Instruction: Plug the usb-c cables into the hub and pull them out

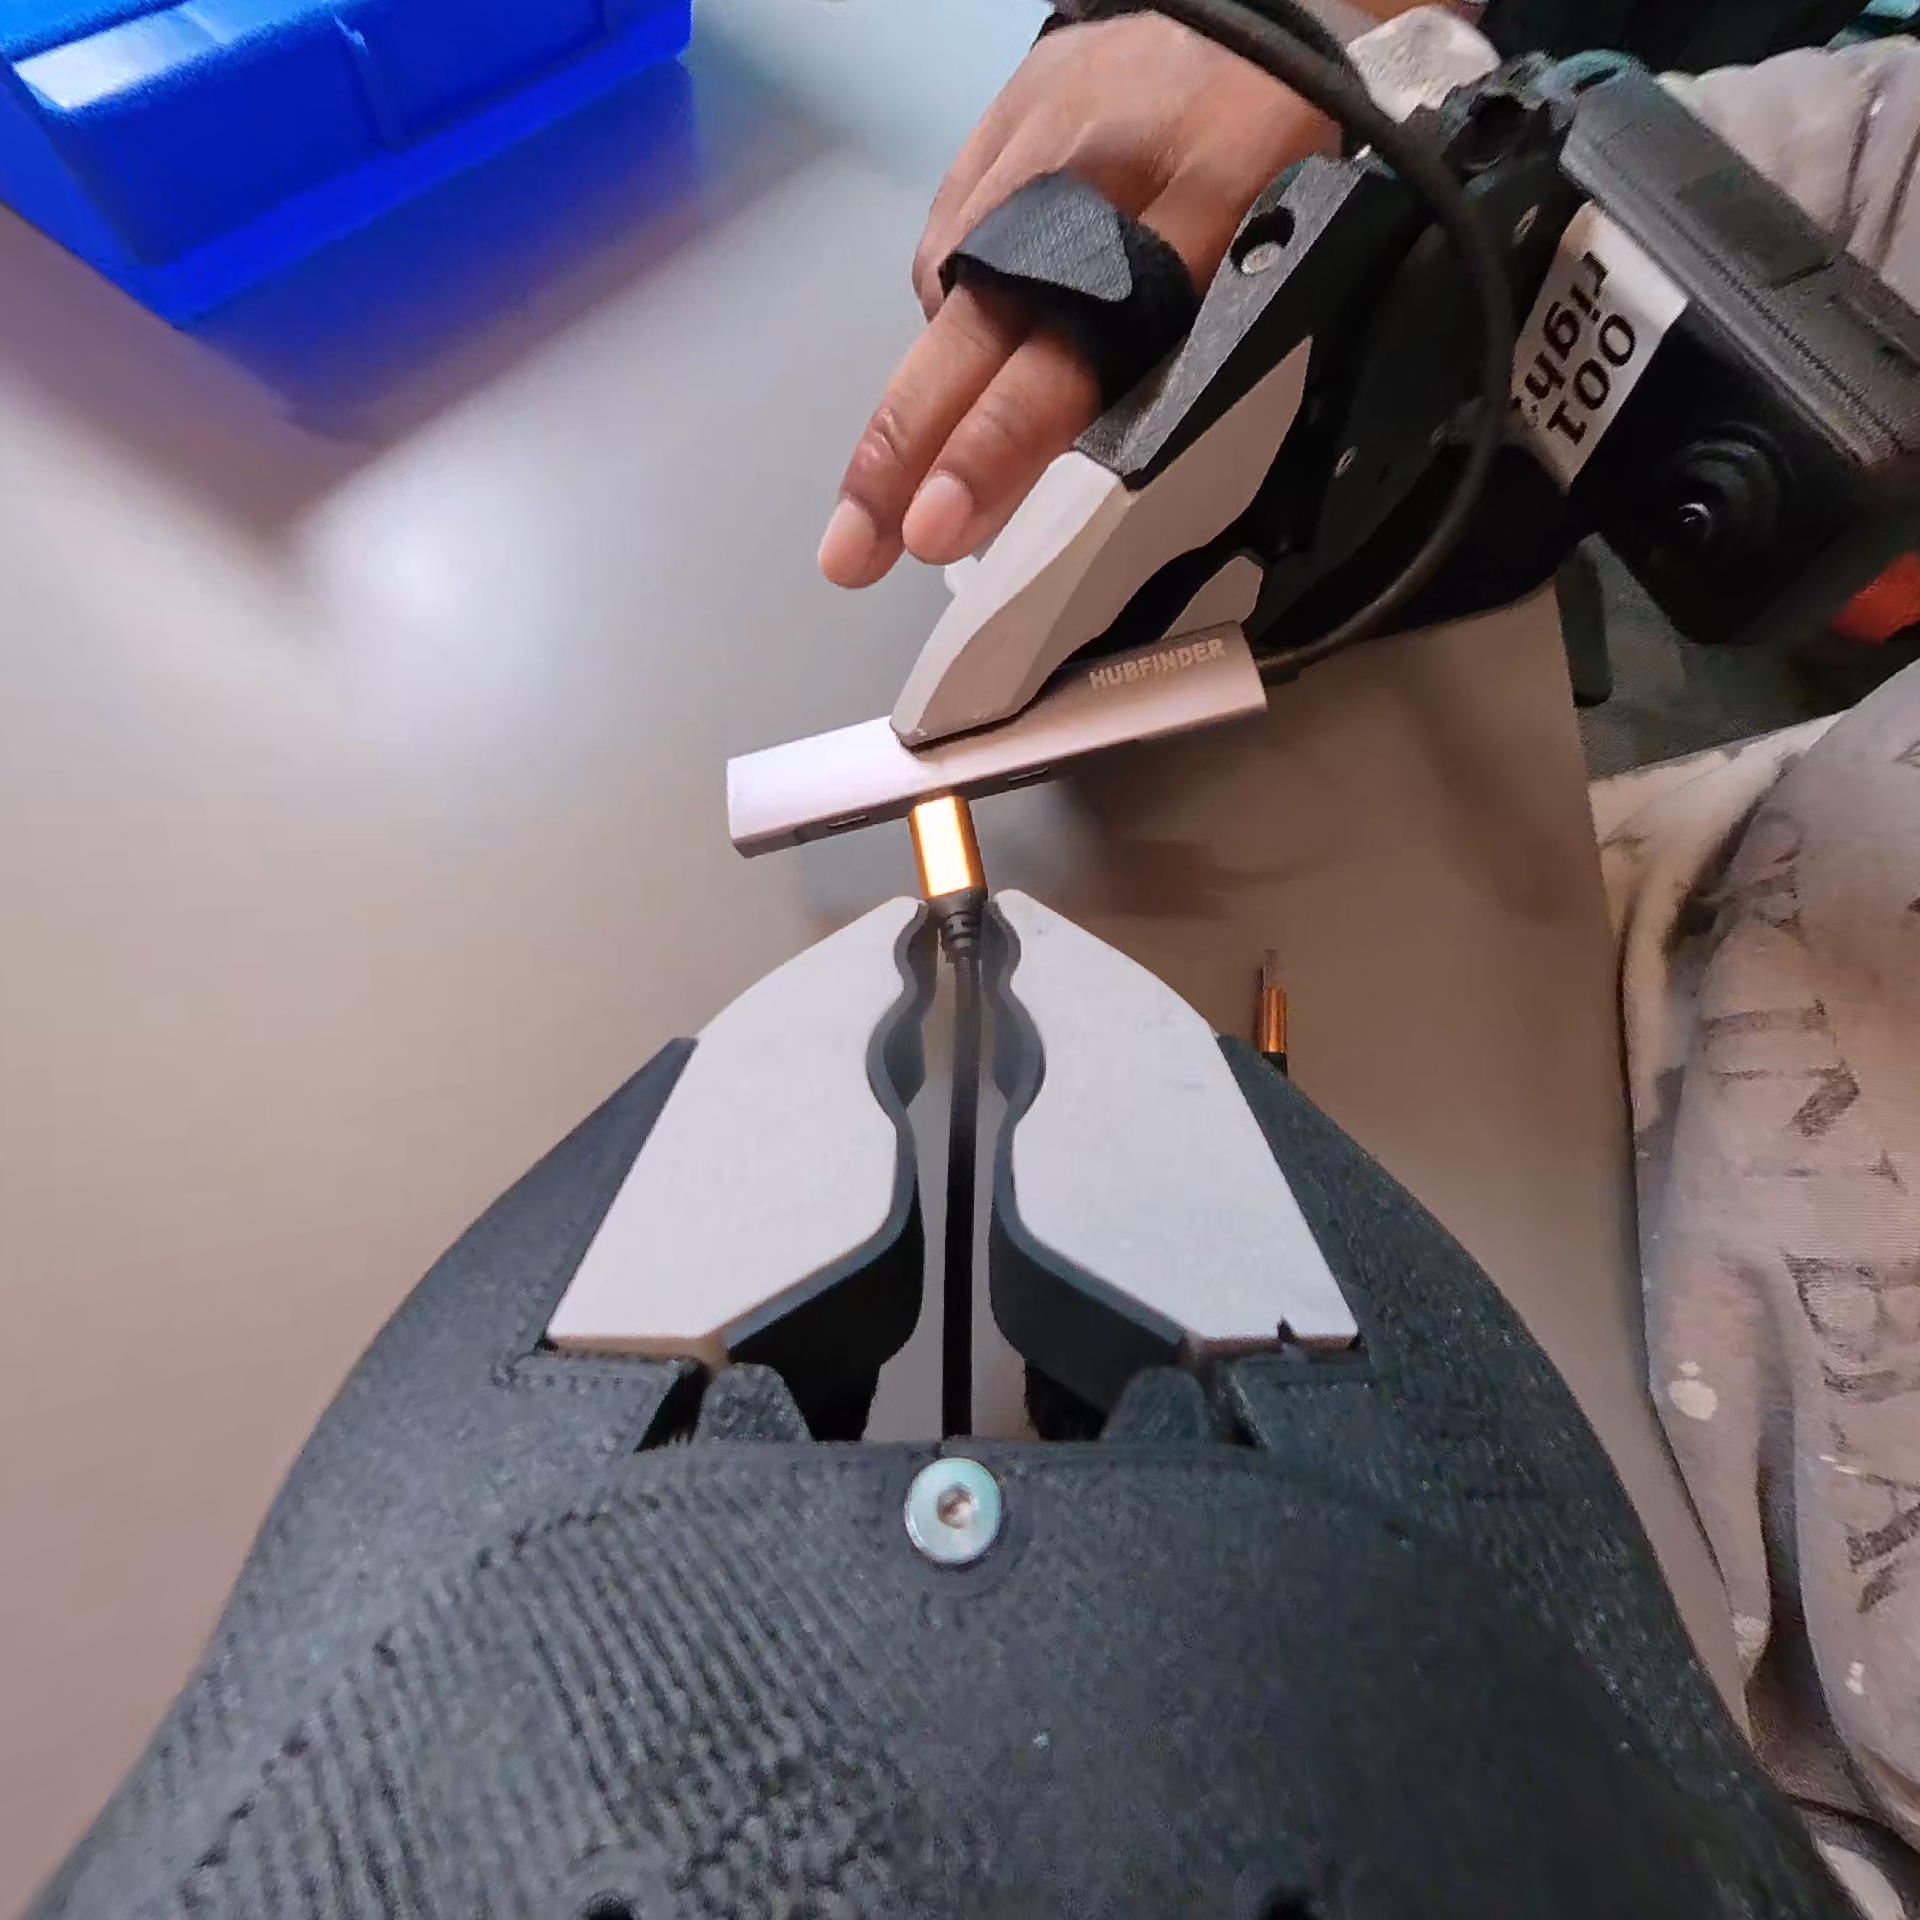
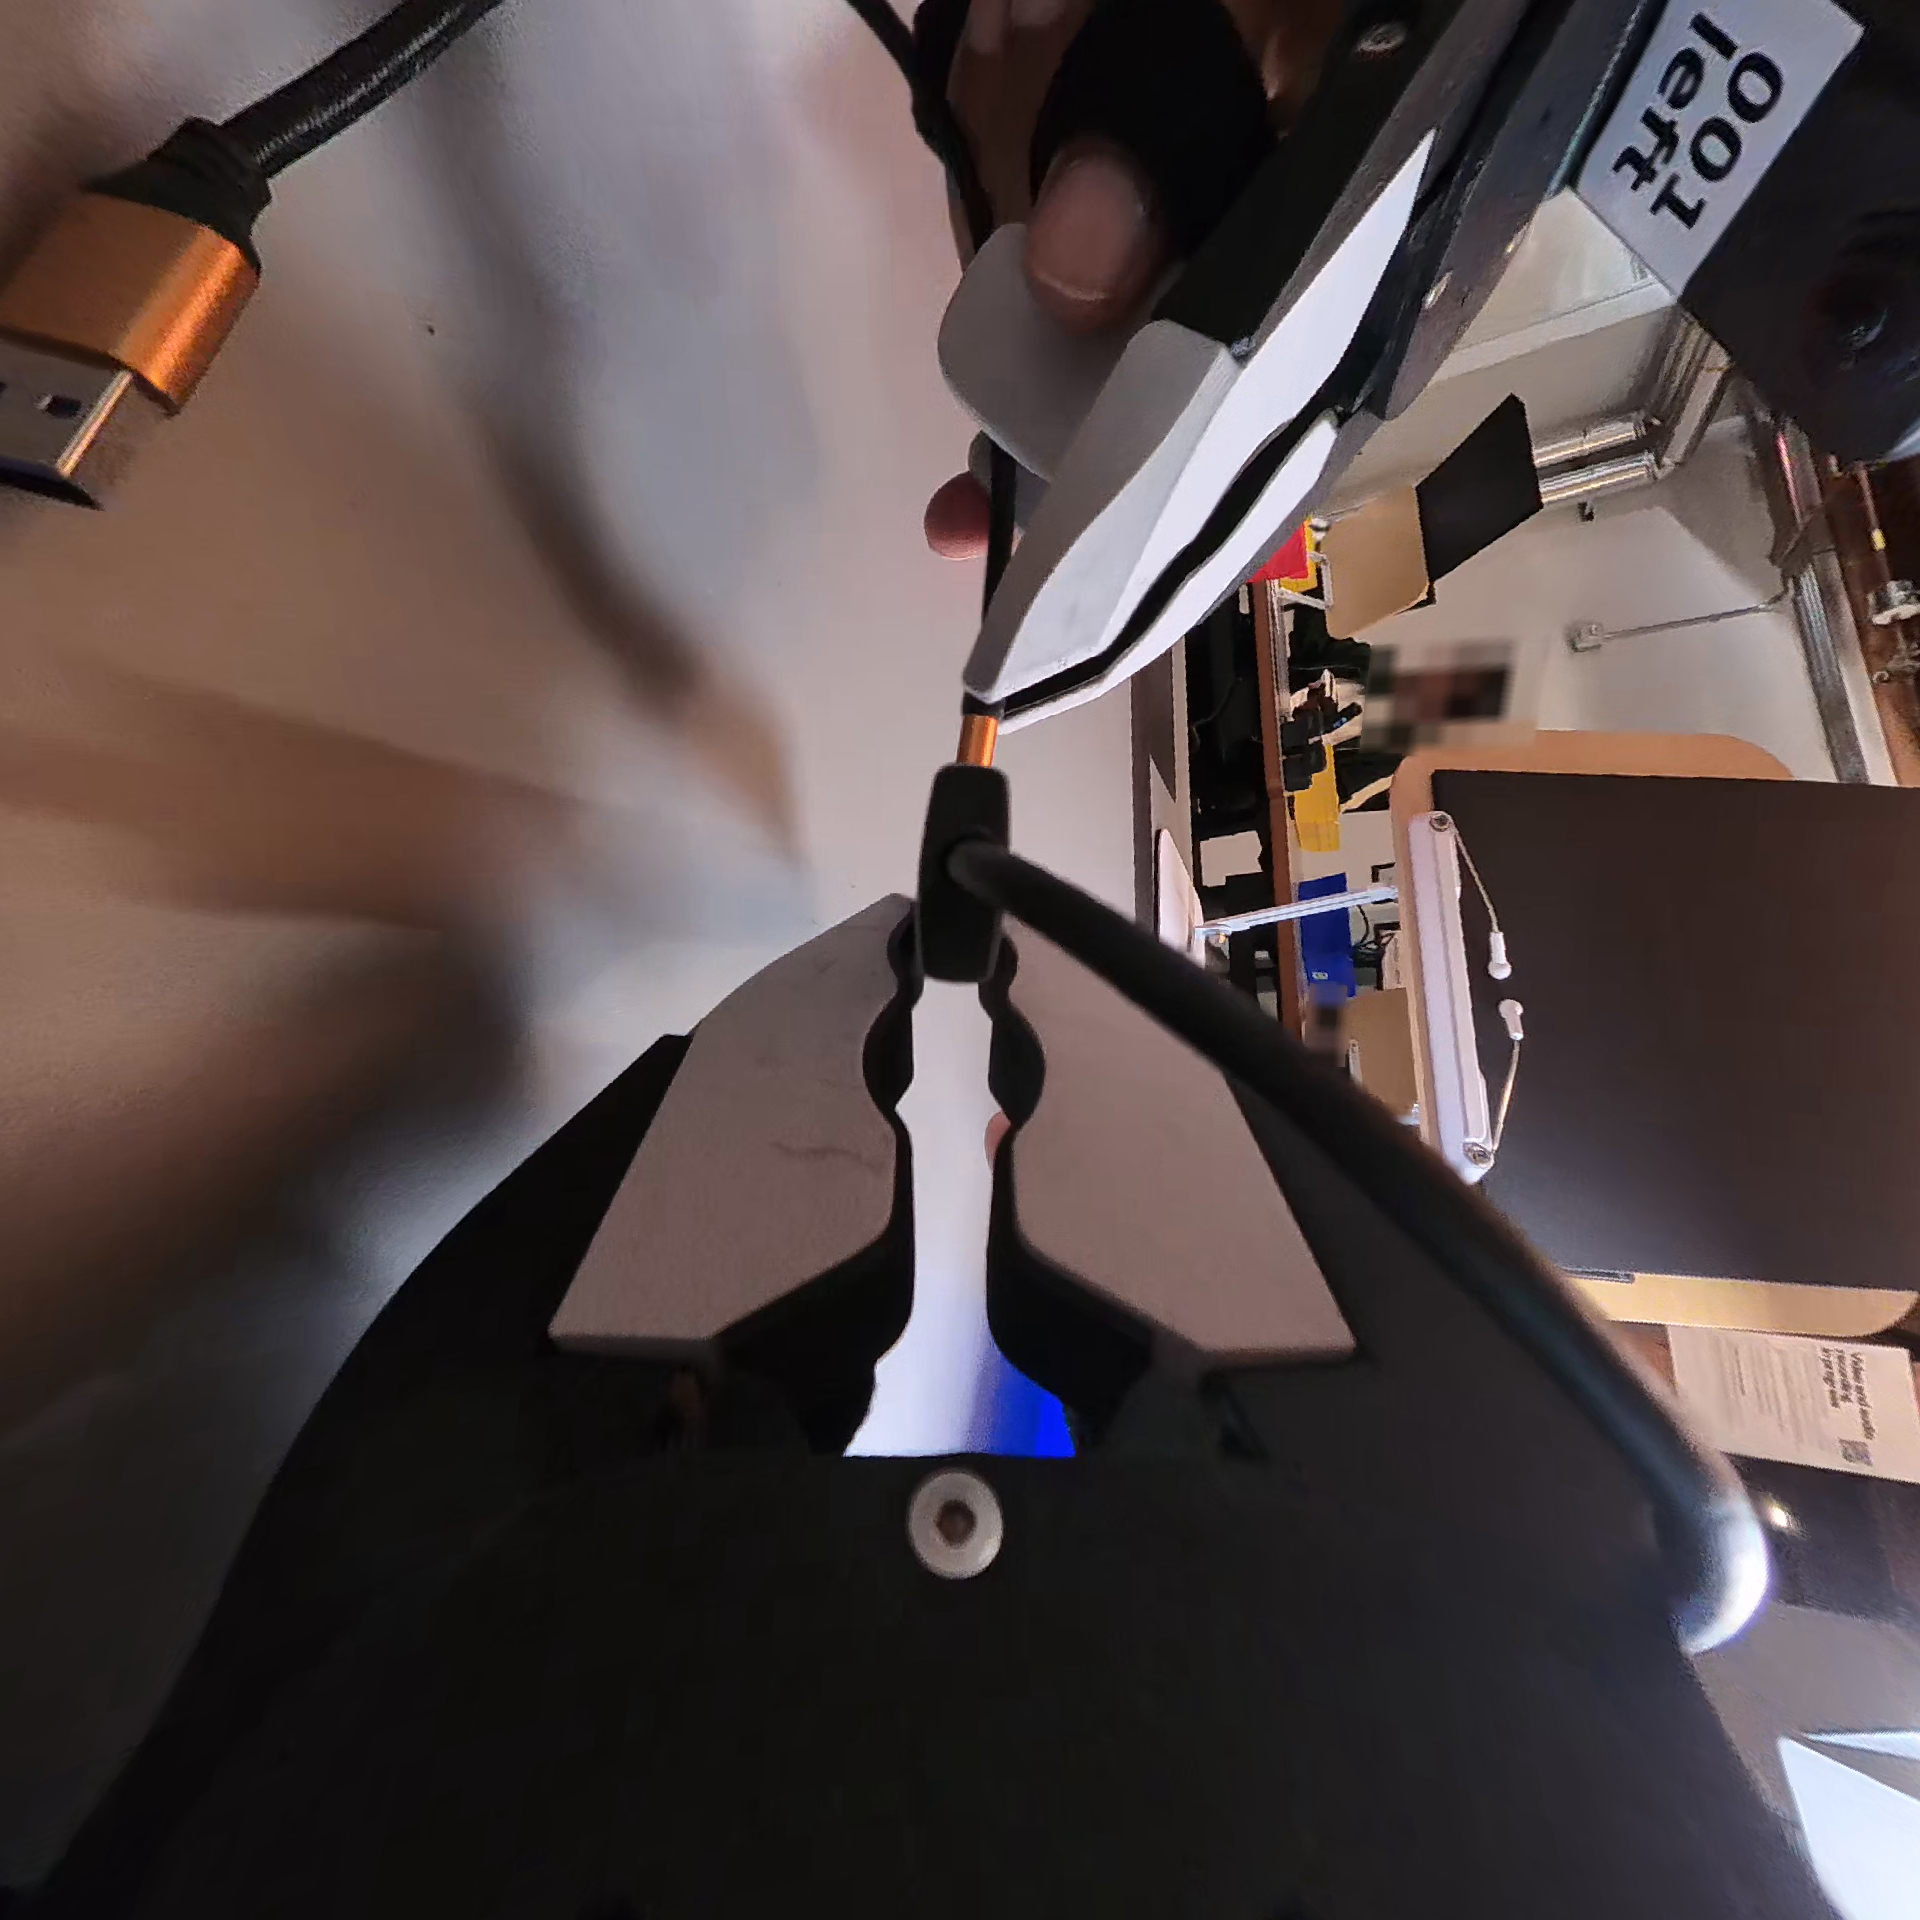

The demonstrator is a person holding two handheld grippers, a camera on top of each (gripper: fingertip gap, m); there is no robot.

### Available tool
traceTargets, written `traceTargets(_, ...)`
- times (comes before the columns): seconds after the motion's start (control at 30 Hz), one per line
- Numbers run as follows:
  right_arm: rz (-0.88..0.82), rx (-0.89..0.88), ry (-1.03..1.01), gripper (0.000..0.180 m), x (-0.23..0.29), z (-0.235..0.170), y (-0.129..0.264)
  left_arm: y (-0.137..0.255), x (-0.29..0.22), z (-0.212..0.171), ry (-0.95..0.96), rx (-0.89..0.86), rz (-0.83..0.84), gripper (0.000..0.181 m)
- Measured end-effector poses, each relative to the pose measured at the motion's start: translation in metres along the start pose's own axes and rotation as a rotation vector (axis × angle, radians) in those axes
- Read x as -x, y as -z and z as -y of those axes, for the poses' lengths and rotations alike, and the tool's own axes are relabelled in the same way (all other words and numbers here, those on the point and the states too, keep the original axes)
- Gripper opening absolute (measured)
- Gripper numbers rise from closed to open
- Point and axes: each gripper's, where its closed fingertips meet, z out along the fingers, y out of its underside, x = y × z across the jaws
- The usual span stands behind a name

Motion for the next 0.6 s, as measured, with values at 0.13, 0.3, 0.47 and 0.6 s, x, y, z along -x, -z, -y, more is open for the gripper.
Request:
traceTargets(0.13, -0.008, -0.021, -0.003, 0.009, 0.002, 0.004, 0.001, 0.001, -0.004, 0.000, 0.022, -0.023, -0.024, 0.008)
traceTargets(0.3, -0.028, -0.046, -0.012, 0.009, 0.000, 0.009, 0.002, 0.004, -0.007, 0.000, 0.029, -0.051, -0.040, 0.008)
traceTargets(0.47, -0.038, -0.067, -0.020, 0.009, -0.001, 0.013, 0.004, 0.004, -0.009, 0.000, 0.028, -0.065, -0.056, 0.008)
traceTargets(0.6, -0.057, -0.066, -0.023, 0.009, -0.004, 0.013, 0.005, 0.005, -0.010, 0.002, 0.020, -0.079, -0.050, 0.008)
